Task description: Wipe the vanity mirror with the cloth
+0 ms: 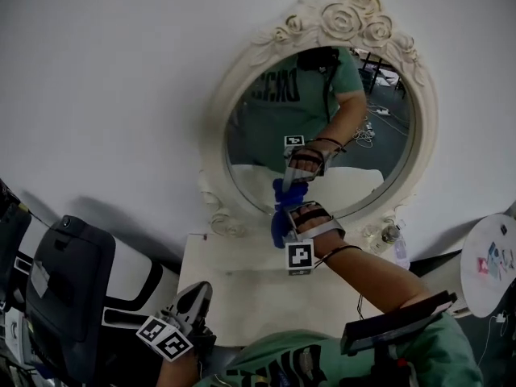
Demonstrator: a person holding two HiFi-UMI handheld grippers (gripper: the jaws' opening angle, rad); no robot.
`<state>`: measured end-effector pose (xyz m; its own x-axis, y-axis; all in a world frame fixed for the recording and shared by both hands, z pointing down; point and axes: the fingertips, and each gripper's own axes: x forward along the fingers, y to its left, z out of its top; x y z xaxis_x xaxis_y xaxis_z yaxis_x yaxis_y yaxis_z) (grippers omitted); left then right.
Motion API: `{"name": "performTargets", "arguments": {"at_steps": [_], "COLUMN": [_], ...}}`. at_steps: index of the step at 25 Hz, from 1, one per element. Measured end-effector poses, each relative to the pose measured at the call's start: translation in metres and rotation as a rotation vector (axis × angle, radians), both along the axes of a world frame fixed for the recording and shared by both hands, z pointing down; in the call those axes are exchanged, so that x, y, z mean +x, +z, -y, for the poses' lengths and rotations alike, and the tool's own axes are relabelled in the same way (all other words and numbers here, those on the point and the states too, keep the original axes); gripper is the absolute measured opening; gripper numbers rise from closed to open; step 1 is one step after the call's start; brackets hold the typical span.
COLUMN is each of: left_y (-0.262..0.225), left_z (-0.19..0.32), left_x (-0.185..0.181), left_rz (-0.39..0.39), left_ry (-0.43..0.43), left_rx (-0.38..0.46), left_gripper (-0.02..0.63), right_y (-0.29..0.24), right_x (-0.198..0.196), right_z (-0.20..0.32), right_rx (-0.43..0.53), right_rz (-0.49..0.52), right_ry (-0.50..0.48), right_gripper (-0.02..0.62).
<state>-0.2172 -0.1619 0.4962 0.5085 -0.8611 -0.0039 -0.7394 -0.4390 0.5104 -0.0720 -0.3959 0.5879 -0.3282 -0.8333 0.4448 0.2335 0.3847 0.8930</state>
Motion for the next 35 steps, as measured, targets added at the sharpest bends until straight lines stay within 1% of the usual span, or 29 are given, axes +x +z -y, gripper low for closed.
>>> {"name": "performTargets", "arguments": {"at_steps": [3, 5, 9, 11, 13, 15, 17, 19, 23, 25, 28, 31, 33, 35], "left_y": [0.003, 0.005, 0.008, 0.008, 0.007, 0.005, 0.002, -0.002, -0.006, -0.010, -0.022, -0.028, -0.029, -0.026], "left_z": [-0.013, -0.020, -0.026, -0.024, -0.018, -0.010, -0.002, 0.006, 0.017, 0.022, 0.028, 0.017, 0.009, 0.003], "left_x": [-0.027, -0.041, -0.057, -0.055, -0.044, -0.028, -0.011, 0.006, 0.047, 0.073, 0.113, 0.149, 0.162, 0.167], "left_rz": [0.006, 0.011, 0.017, 0.021, 0.023, 0.026, 0.028, 0.028, 0.027, 0.031, 0.045, 0.061, 0.077, 0.090], "left_ry": [-0.057, -0.089, -0.121, -0.113, -0.087, -0.051, -0.015, 0.017, 0.074, 0.110, 0.161, 0.177, 0.166, 0.142], "left_rx": [-0.015, -0.024, -0.037, -0.042, -0.042, -0.036, -0.026, -0.017, -0.008, 0.002, 0.031, 0.041, 0.035, 0.016], "left_gripper": [-0.003, -0.003, -0.003, -0.003, -0.003, -0.003, -0.003, -0.003, -0.003, -0.003, -0.003, -0.003, -0.003, -0.003], "right_y": [0.020, 0.028, 0.033, 0.038, 0.048, 0.059, 0.069, 0.078, 0.092, 0.084, 0.065, 0.058, 0.050, 0.040], "right_x": [-0.048, -0.064, -0.064, -0.059, -0.050, -0.032, -0.002, 0.039, 0.138, 0.174, 0.193, 0.199, 0.201, 0.203], "right_z": [-0.003, 0.001, 0.012, 0.015, 0.016, 0.016, 0.018, 0.021, 0.024, 0.025, 0.030, 0.020, 0.007, -0.007], "right_rx": [-0.015, -0.017, -0.013, -0.005, -0.011, -0.025, -0.042, -0.062, -0.120, -0.110, -0.094, -0.097, -0.108, -0.133], "right_rz": [-0.018, -0.027, -0.029, -0.044, -0.065, -0.090, -0.114, -0.142, -0.196, -0.178, -0.140, -0.095, -0.018, 0.086], "right_ry": [-0.054, -0.059, -0.038, -0.036, -0.023, 0.006, 0.049, 0.105, 0.246, 0.283, 0.302, 0.268, 0.230, 0.200], "right_gripper": [0.107, 0.107, 0.107, 0.107, 0.106, 0.106, 0.106, 0.106, 0.106, 0.097, 0.098, 0.100, 0.100, 0.101]}}
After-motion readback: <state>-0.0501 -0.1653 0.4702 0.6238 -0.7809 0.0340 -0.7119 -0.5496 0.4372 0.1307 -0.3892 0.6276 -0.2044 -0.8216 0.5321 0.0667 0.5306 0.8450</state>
